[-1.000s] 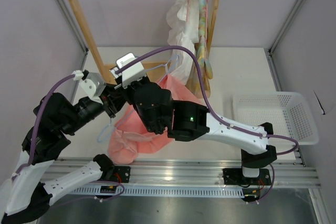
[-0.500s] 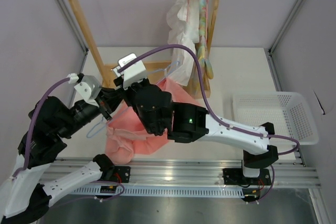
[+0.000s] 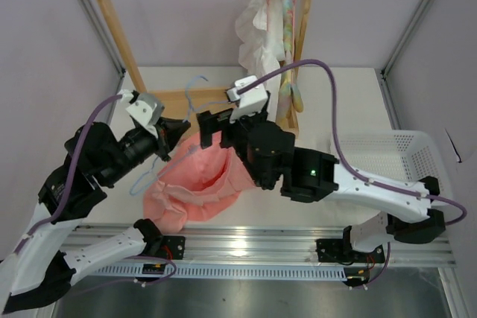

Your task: Place the skirt on the hanger

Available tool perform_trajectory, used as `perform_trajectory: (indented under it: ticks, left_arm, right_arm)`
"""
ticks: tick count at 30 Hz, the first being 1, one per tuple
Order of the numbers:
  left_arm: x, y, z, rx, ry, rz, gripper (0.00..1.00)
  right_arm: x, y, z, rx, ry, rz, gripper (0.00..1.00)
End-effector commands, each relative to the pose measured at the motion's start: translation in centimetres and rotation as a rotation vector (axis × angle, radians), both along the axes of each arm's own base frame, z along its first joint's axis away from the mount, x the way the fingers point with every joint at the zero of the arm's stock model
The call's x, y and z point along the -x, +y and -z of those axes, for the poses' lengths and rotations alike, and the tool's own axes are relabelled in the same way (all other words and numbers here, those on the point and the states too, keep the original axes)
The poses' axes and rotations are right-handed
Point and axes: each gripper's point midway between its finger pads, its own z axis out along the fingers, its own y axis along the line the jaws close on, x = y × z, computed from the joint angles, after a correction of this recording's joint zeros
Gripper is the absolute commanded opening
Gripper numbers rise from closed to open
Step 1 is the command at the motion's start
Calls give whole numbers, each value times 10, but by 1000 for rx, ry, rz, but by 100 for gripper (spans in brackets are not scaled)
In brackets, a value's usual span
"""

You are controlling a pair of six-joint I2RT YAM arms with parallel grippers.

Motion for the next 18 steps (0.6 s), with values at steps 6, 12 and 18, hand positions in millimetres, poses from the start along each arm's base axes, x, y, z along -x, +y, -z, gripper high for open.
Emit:
perform_trajectory:
  ticks: [6, 12, 18]
  left_arm:
    - [-22, 57, -65, 175, -119, -322, 0]
    - [-42, 72, -74, 198, -141, -475, 0]
    - [-58, 93, -132, 232, -261, -630, 0]
  right_arm:
    - [-19, -111, -45, -247, 36, 34, 99]
    - [-24, -133, -35, -259, 66, 59, 99]
    - [-26, -150, -25, -266, 84, 75, 100]
